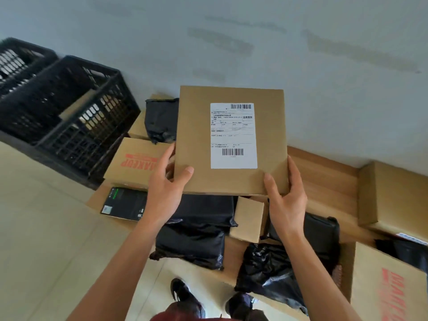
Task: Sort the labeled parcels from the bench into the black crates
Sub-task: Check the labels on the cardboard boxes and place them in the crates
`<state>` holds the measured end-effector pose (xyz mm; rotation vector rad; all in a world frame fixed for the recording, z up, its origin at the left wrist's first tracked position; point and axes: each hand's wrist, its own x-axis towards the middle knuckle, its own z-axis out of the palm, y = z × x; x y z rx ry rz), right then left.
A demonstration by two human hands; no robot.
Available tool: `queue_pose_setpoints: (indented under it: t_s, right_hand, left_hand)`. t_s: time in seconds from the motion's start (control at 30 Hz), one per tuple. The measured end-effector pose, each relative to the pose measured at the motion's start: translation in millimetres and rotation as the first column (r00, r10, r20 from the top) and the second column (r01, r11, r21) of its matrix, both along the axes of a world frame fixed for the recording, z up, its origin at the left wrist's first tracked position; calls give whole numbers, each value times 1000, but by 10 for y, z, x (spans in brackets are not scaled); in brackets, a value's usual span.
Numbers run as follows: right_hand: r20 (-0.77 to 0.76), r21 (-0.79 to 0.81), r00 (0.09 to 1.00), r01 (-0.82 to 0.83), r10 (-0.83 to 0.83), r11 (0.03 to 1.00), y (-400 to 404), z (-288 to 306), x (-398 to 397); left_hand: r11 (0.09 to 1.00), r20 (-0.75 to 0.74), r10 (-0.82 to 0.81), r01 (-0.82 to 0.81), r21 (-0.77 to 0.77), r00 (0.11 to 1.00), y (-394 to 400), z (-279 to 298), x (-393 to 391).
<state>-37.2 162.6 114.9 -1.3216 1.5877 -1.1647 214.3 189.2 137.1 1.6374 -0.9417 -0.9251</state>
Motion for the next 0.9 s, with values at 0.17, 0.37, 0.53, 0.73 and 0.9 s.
queue_pose_setpoints:
  t_s: [0.17,0.37,0.53,0.73,0.9]
  right_hand:
    - [40,-6,994,-105,105,994,111,109,1011]
    - [74,-25,959,-272,273,962,193,184,2134]
    - [125,-33,904,-407,408,913,167,199,2898]
    - [161,-3,826,-547,540,837,19,153,3734]
    - [239,24,786,-592,571,805,-191,68,4352]
  left_hand:
    - [995,22,101,-101,-20,995,386,14,938]
    - [963,46,269,-268,-27,962,866,21,1971]
    - [912,27,408,-407,-49,912,1210,37,2588]
    - [845,29,535,-533,-51,845,1442,-36,3176]
    - [800,49,599,-597,-57,799,1383,-67,3658]
